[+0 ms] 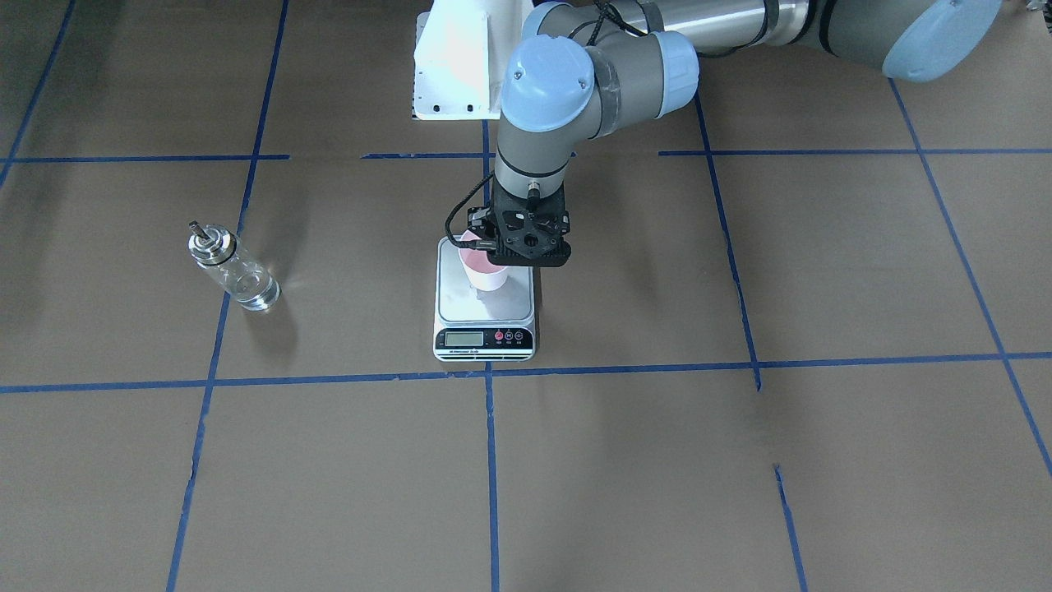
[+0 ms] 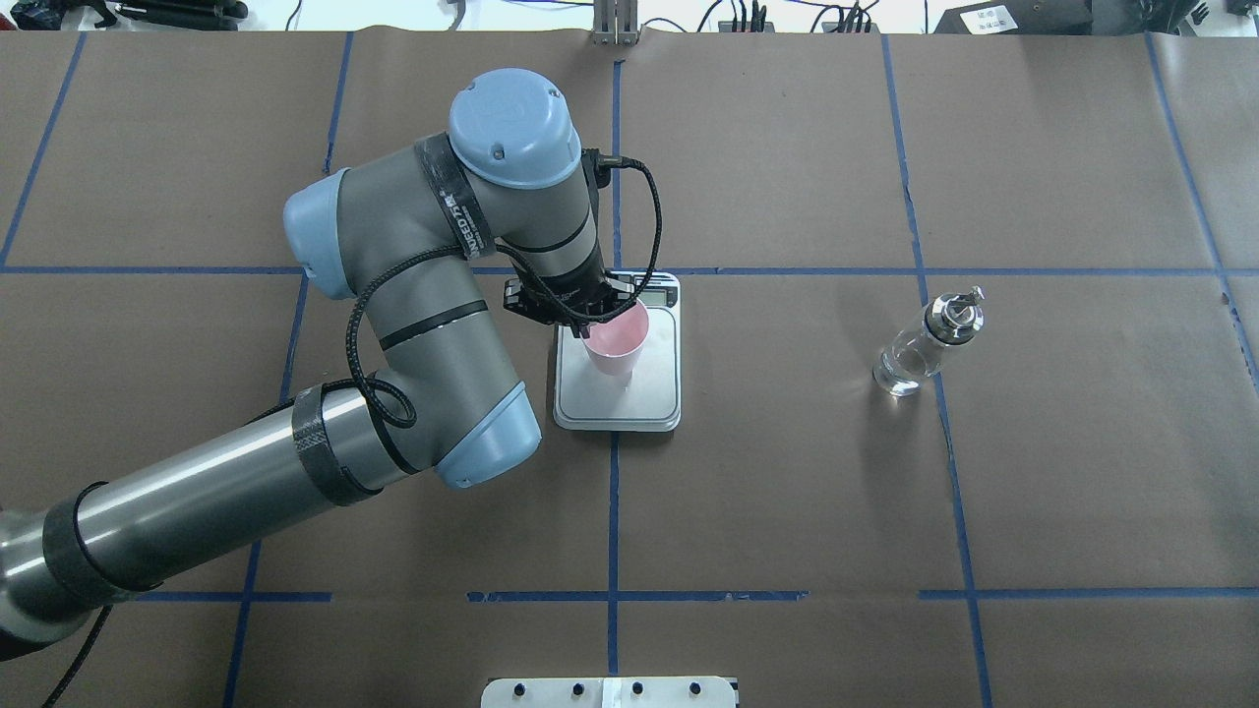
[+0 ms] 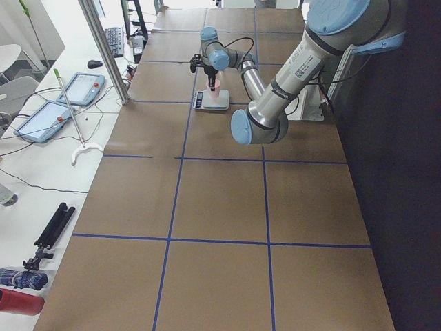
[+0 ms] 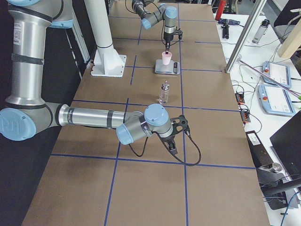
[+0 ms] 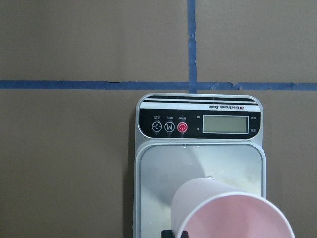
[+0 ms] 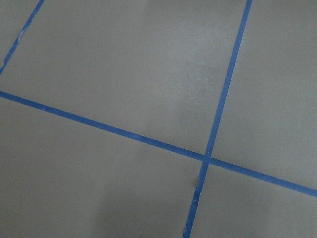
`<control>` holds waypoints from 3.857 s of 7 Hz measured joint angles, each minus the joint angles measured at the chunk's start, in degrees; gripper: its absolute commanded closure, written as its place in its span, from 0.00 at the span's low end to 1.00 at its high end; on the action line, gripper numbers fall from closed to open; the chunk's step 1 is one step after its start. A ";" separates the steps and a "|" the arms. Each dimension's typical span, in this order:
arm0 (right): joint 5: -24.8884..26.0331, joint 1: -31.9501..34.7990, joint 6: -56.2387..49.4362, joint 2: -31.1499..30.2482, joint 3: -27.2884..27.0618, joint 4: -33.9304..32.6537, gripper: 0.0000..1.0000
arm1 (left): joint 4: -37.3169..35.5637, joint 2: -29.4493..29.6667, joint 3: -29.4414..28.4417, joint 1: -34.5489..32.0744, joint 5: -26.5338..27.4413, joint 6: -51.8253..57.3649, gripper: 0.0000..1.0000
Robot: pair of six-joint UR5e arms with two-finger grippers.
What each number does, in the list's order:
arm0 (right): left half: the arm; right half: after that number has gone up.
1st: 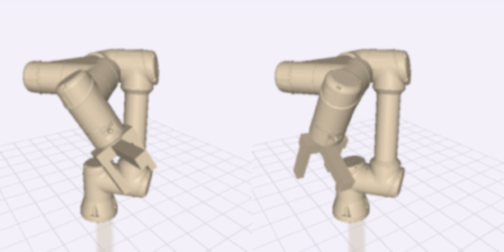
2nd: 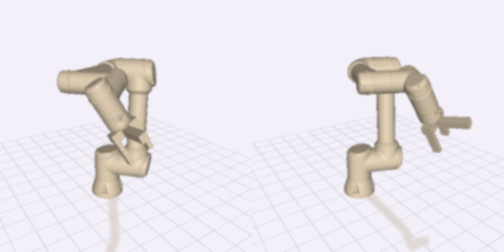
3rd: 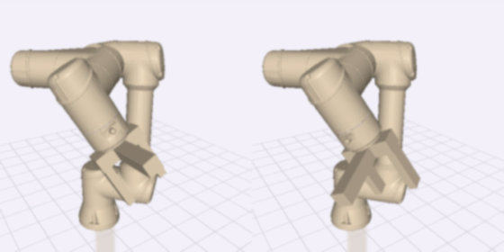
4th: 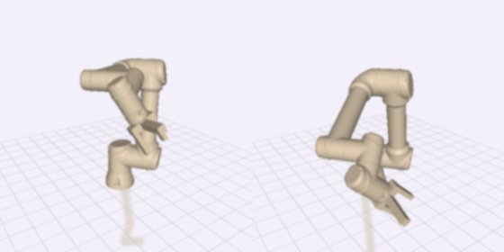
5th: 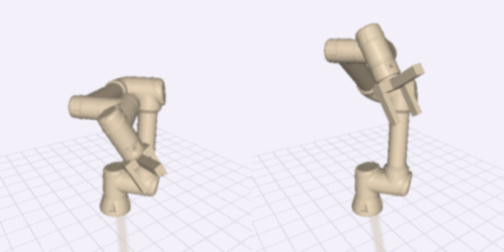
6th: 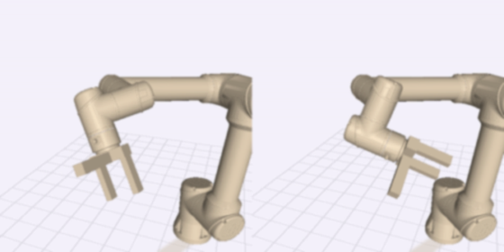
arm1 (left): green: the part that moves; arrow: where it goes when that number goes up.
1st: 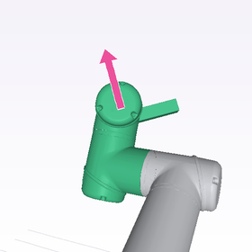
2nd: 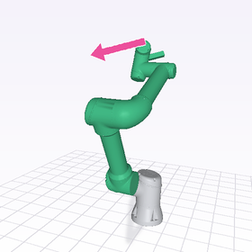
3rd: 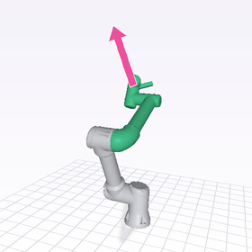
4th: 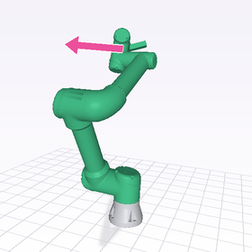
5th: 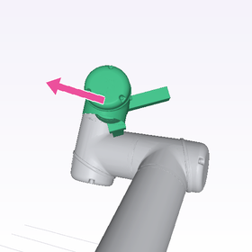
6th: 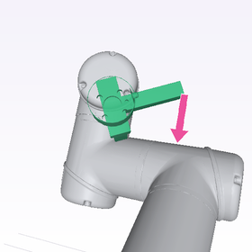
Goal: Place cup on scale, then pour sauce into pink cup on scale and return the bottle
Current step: 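Carry the pink cup with the left gripper onto the scale, then lower the pink cup onto the scale and open the left gripper, then lift the left gripper away from the cup and retract it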
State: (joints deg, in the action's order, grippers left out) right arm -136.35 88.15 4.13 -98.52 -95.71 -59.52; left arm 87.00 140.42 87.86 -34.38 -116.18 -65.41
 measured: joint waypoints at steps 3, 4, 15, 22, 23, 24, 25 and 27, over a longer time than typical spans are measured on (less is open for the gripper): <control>0.03 0.00 0.00 0.00 0.00 0.02 0.00 | 0.70 -0.18 -0.23 0.51 0.07 0.07 1.00; 0.03 0.00 0.00 0.00 0.00 0.02 0.00 | 0.87 -0.24 -0.24 0.53 0.08 0.10 1.00; 0.01 0.00 -0.09 0.00 0.00 0.02 0.00 | 5.38 -0.32 -2.94 -1.00 1.13 0.39 0.47; -0.54 -0.77 -0.11 1.06 -0.73 7.53 0.00 | 3.55 -8.78 6.17 -8.04 0.95 16.61 0.00; -1.54 -2.10 0.00 1.44 -0.76 13.00 0.00 | 1.08 -13.15 10.70 -12.42 0.80 25.98 0.00; -3.80 -3.53 0.48 1.57 -0.83 17.71 0.02 | -0.41 -17.39 13.76 -17.52 0.63 36.54 0.00; -6.00 -5.16 3.14 1.53 -0.91 22.77 0.02 | -0.77 -21.93 15.05 -23.63 0.07 48.37 0.00; -3.36 -13.19 19.06 1.78 -1.14 38.48 0.01 | -0.71 -28.79 13.06 -37.66 -2.23 71.46 0.00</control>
State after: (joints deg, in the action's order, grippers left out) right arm -139.71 74.96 23.18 -96.75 -96.85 -21.04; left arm 86.28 111.63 100.93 -72.04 -118.41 6.05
